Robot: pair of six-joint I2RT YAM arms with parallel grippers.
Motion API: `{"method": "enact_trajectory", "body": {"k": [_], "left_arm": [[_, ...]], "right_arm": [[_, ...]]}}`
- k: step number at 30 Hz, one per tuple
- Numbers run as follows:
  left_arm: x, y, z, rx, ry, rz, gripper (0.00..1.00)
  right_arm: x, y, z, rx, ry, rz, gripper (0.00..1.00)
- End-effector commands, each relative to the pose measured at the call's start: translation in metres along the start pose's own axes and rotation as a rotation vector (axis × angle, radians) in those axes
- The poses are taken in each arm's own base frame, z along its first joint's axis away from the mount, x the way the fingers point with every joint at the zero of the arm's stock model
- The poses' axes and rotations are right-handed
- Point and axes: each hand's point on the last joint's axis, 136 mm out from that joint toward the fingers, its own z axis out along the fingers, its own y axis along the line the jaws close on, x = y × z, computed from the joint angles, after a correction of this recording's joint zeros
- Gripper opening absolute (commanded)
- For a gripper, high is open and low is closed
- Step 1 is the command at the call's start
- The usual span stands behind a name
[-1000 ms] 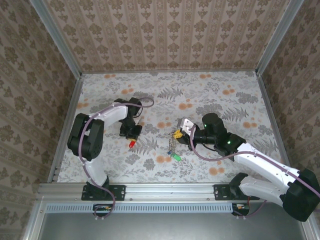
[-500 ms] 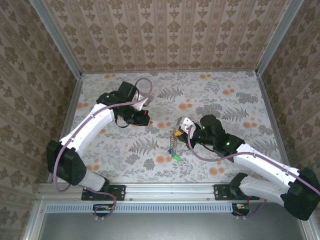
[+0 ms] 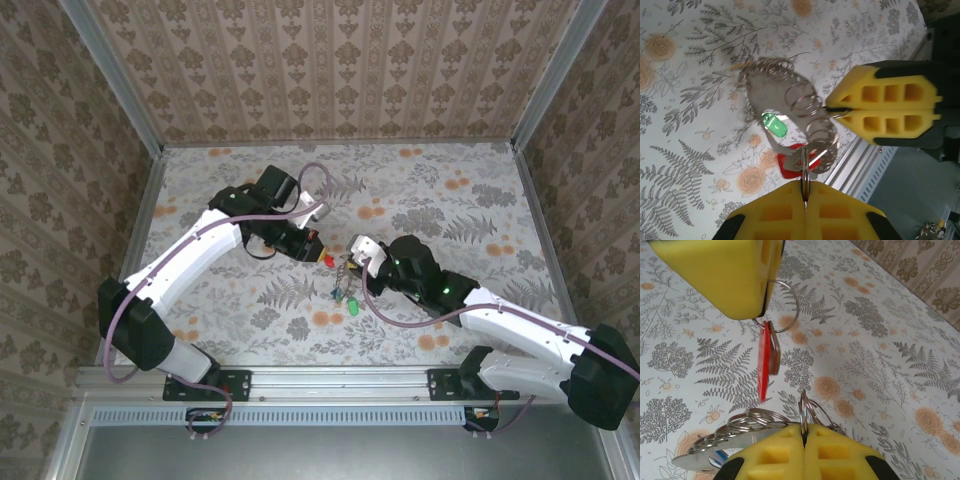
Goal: Put the keys on the keyring
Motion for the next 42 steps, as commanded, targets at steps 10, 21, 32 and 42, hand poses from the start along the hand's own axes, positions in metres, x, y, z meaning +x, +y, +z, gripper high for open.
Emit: {"method": "enact_trajectory", "body": {"k": [10,21,32,42], "left_arm": [[0.002,-0.003,0.006,-0.074,0.072,0.095,0.0],[0.002,-0.003,0.009,-0.094,0.085,0.106,0.0],[0.0,-0.01,0.011,-0.068,0.079,0.116,0.0],[-0.002,-0.009,0.013,-0.077,0.078,0.116,0.0]], "right_arm": [[-0.046,-0.004,0.0,0.027,-0.116,-0.029,0.0],[-0.046,-0.013,0.003,0.075,-0.102,0.018,0.0],[-0.056,-0.007,0.004,0.051,-0.14,-0.001,0.0],[-0.055,0.004,0.006,0.008,-0.122,-0.053,0.0]]}}
